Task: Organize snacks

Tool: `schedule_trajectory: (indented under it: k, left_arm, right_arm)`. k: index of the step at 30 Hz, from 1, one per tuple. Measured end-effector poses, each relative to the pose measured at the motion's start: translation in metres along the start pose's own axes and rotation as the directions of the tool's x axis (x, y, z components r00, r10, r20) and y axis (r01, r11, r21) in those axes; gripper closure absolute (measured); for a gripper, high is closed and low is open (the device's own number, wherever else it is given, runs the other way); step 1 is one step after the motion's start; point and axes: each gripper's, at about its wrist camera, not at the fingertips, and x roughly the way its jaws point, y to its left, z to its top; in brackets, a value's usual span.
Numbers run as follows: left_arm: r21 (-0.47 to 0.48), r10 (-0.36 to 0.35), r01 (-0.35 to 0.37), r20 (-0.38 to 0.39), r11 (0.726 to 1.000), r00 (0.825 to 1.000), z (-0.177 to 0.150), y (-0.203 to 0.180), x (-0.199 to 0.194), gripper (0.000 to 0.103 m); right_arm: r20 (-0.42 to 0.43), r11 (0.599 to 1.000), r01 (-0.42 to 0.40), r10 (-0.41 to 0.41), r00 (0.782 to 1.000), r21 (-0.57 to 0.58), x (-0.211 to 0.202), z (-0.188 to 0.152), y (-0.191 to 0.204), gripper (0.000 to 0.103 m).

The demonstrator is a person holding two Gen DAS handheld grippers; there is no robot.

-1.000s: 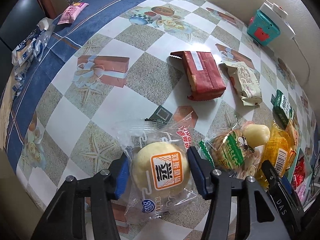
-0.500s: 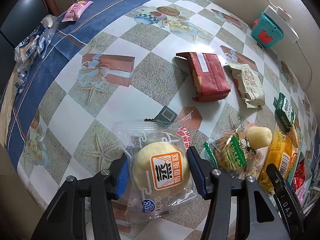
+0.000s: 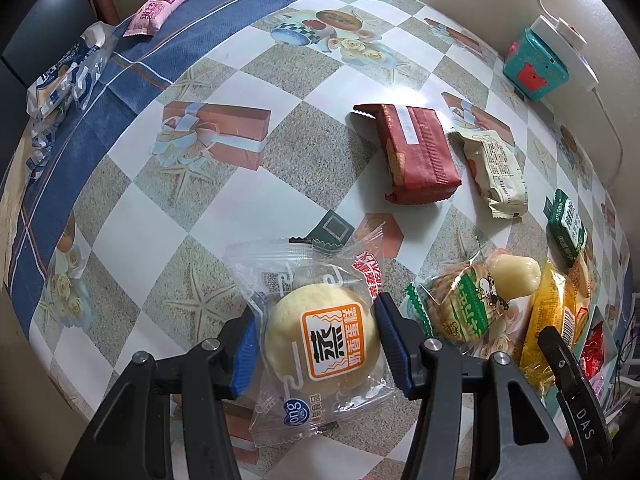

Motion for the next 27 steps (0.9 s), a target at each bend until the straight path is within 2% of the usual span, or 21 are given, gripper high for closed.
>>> schedule_trajectory:
  k: [27]
  left_arm:
    - [-0.013, -0.009, 0.009, -0.004, 1.0, 1.0, 0.0, 0.002, 0.0, 0.047]
  right_arm:
    - [0.024, 0.998, 0.001, 0.0, 1.0, -0.067, -0.001, 0.004, 0.015, 0.034]
